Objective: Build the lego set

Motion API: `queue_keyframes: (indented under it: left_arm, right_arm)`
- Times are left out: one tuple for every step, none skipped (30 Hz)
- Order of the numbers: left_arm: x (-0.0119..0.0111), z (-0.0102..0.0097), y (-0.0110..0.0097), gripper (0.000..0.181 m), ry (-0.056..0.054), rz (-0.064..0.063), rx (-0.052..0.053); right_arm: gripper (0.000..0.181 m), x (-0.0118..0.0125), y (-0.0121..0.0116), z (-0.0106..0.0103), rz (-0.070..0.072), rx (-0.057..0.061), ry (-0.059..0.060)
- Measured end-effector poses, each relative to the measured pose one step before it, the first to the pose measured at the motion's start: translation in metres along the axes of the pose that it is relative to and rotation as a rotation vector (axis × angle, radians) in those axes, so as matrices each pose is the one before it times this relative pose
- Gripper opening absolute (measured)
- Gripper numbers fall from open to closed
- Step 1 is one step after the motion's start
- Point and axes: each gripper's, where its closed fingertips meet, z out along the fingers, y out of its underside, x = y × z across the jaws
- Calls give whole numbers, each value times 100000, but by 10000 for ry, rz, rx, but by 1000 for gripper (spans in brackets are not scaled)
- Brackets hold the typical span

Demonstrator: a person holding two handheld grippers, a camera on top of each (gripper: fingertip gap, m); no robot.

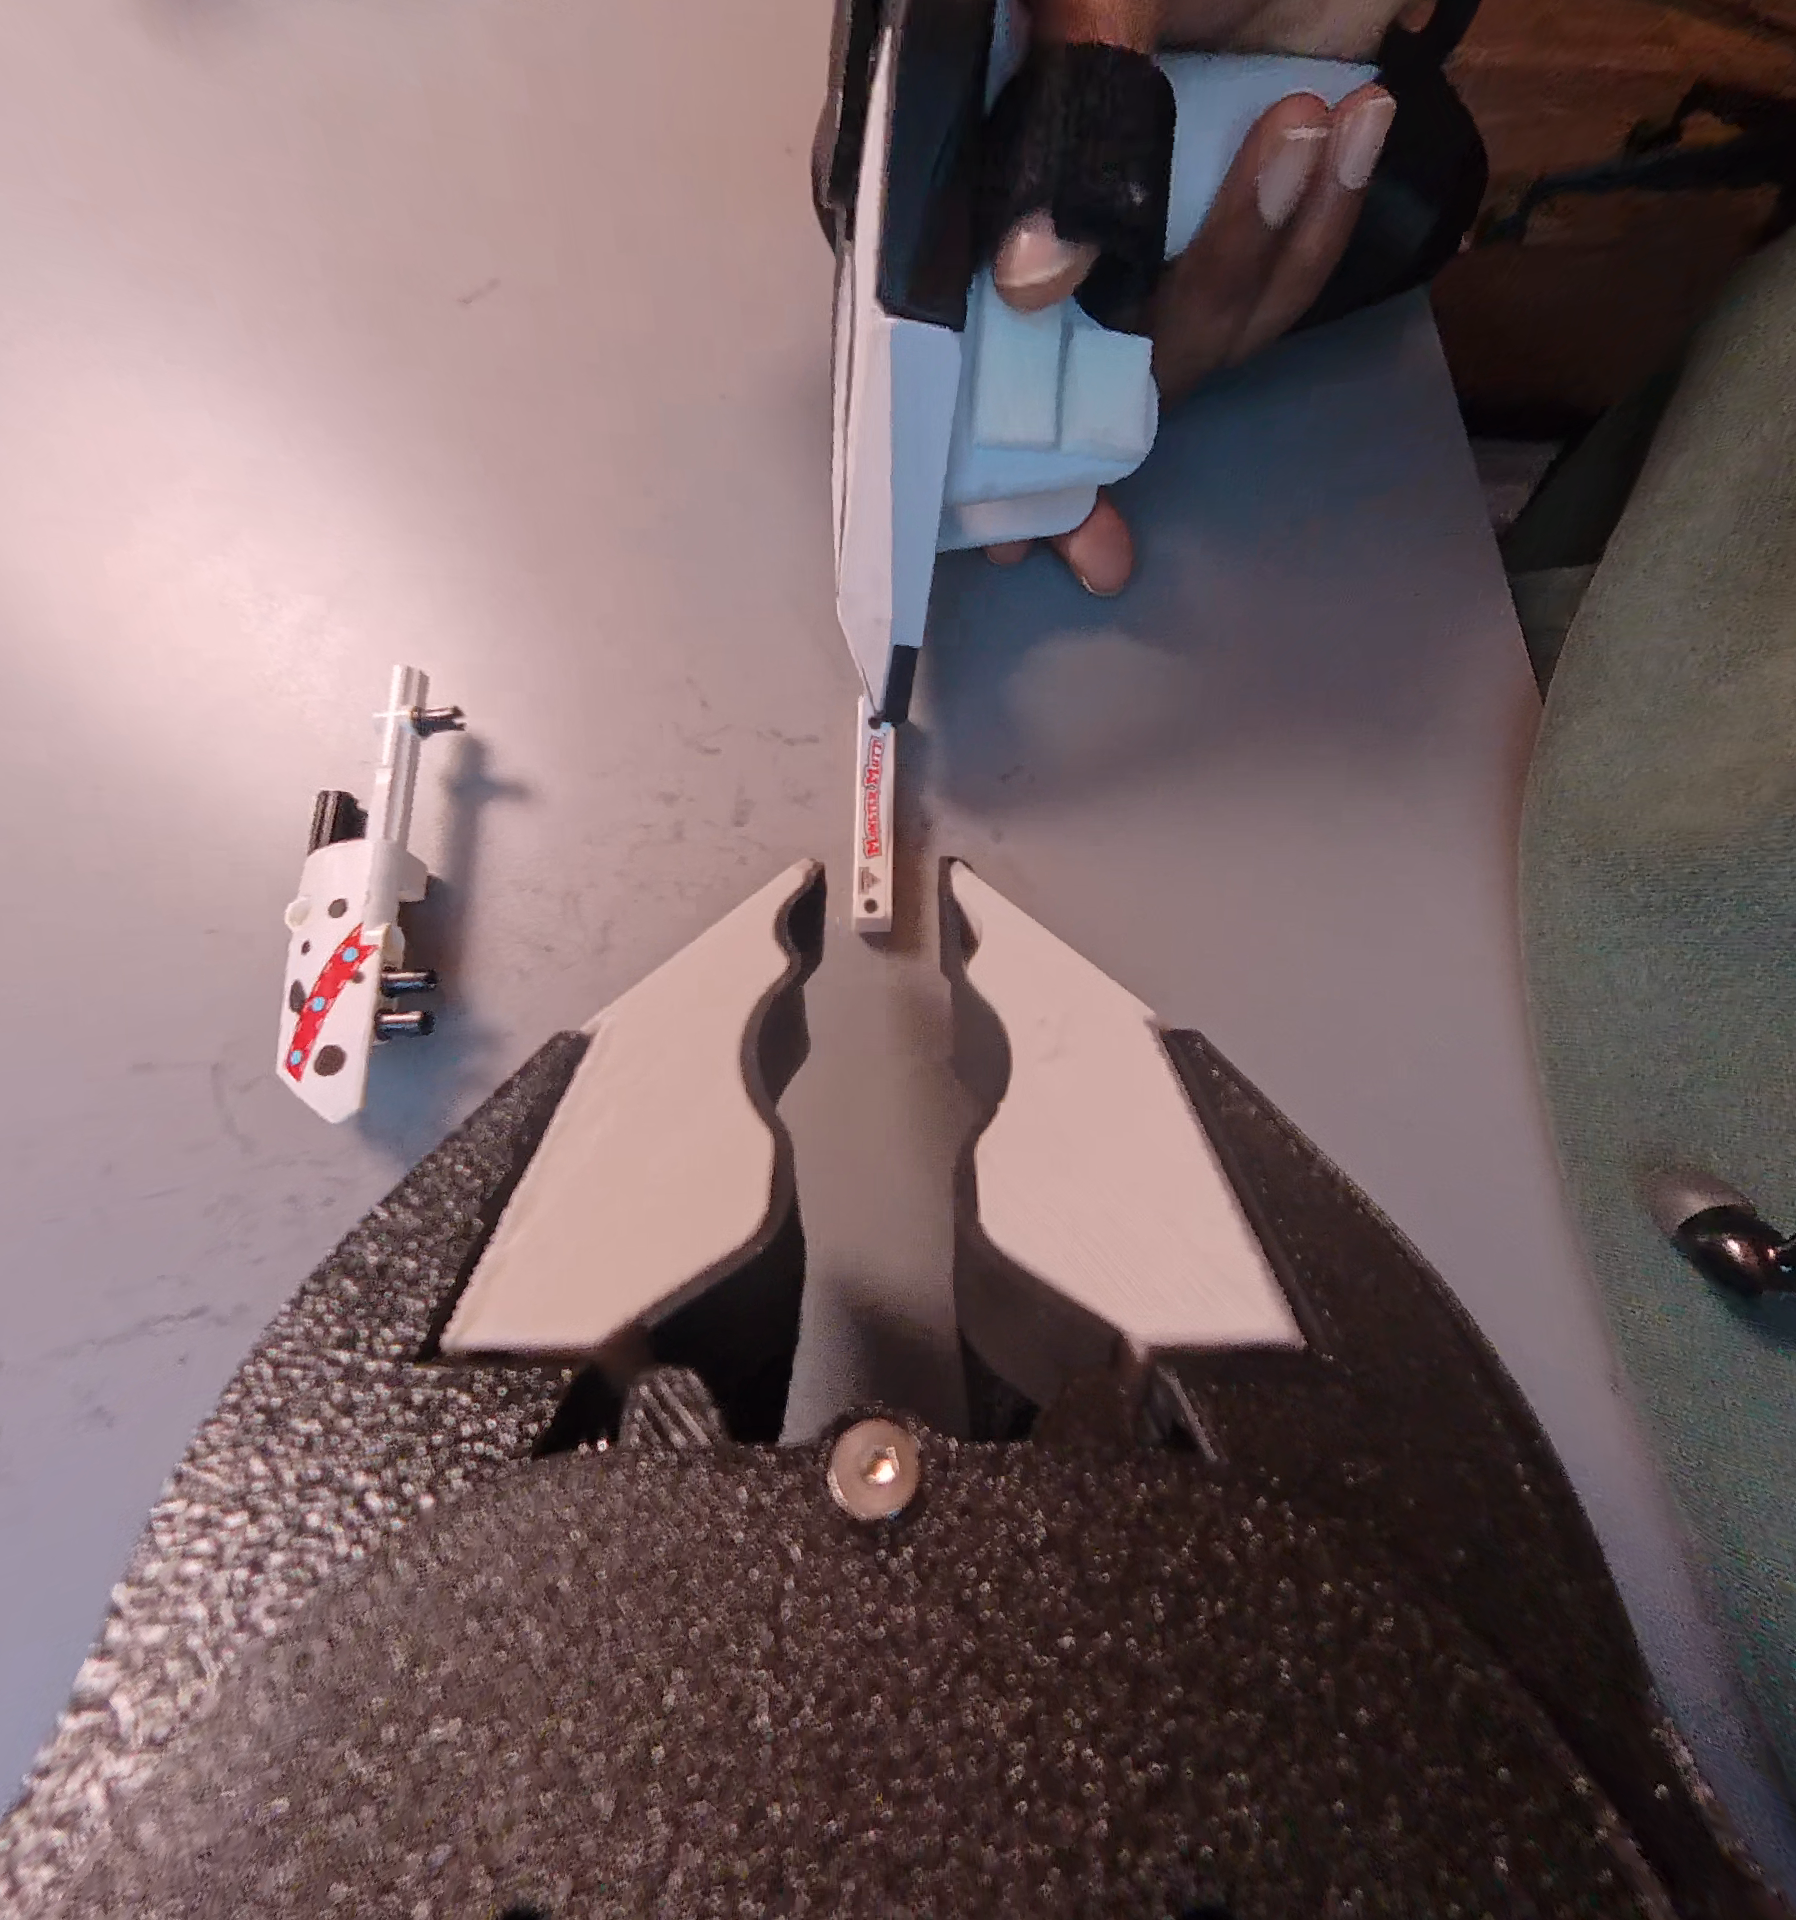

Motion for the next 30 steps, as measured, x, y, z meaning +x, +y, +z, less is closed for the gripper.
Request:
queue_keyframes:
  left_arm:
    - [-193, 80, 248, 24, -58, -103, -109]
    - [-56, 147, 247, 26, -10, -35, -126]
    - [70, 154, 146, 27, 24, 4, -83]
    - [105, 144, 52, 27, 16, 21, -51]
    - [56, 153, 64, 27, -17, 22, -62]
    - [-40, 159, 133, 27, -52, 4, -96]
    - [-55, 161, 151, 26, -38, -3, -91]
    - [-46, 149, 122, 26, -14, -15, -77]
    - [-17, 120, 97, 25, -2, -5, -63]
    - [-32, 14, -72, 23, -25, 22, 25]
    - [53, 33, -6, 22, 16, 29, -14]
    - [6, 36, 16, 21, -19, 40, -10]
    - [-28, -4, 17, 20, -39, 61, -16]
    - [6, 0, 16, 19, -3, 48, -2]
    - [12, -8, 9, 18, 1, 27, -1]
    - [42, -15, 18, 16, 6, 58, -3]
    - [105, -12, 12, 11, 33, 92, 1]
    - [102, 6, 10, 8, 8, 83, -2]
    - [43, 4, 0, 7, -22, 65, -6]
    - [5, -1, 1, 8, -16, 31, -1]
    - [3, 0, -2, 7, 10, -4, 3]
    - [4, -8, 7, 7, 18, -17, 1]
    - [10, 6, 8, 7, 13, -7, 1]
    - [4, -11, -3, 7, 5, 16, 0]
    - [-20, -14, 15, 7, -16, 32, -2]
    - [-17, -21, 12, 7, -21, 25, -9]
    - [-30, -21, 20, 7, -24, -4, -19]
    - [-122, -29, 14, 7, -88, -2, -20]
    - [-96, -12, 13, 7, -78, 19, -24]
    - [30, -19, 34, 7, 21, 10, -21]
  right_arm:
    - [0, 9, 1, 9, 0, -4, 2]
    - [0, -2, 18, 0, 1, -7, 2]
    - [0, -3, -1, 10, -3, -8, 0]
    - [0, -1, 16, 6, -5, -10, 1]
    - [0, -3, 16, 1, -3, -6, -2]
    - [0, 2, 6, 1, -4, -9, 1]
    - [0, 2, 15, 6, -4, -10, 4]
    - [0, -2, 12, 12, -8, -12, 1]
    - [0, -1, 6, 15, -3, -8, 4]
    - [0, 5, 2, 3, -2, -6, 4]
    - [0, 11, 0, 5, 0, 1, 1]
    - [0, 2, 14, 6, -1, -9, 5]
    - [0, 15, 8, -4, -2, -6, 10]
    - [0, 4, 6, 5, -4, -5, 12]
    - [0, 8, 8, 14, -1, -9, 12]
    - [0, 15, 7, -3, 8, -5, 15]
    - [0, 16, 13, 11, 3, -12, 19]
    - [0, 18, 22, 7, 1, -19, 20]
    - [0, 26, 23, 15, 2, -23, 21]
    - [0, 19, 20, 12, -1, -22, 21]
    - [0, 13, 14, 15, -1, -18, 17]
    - [0, 12, 15, 10, -3, -14, 13]
    - [0, 17, -13, 6, 7, 0, 9]
    - [0, 4, 5, 2, 6, -3, 0]
    - [0, 0, 1, -6, 1, -2, 7]
    - [0, 13, 23, 6, -4, -6, 13]
    - [0, 4, 19, 8, -6, -9, 14]
    - [0, -2, 22, 1, -8, -12, 14]
    - [0, -6, 37, 29, -16, -24, 12]
    - [0, 20, -18, -10, -2, 5, 23]
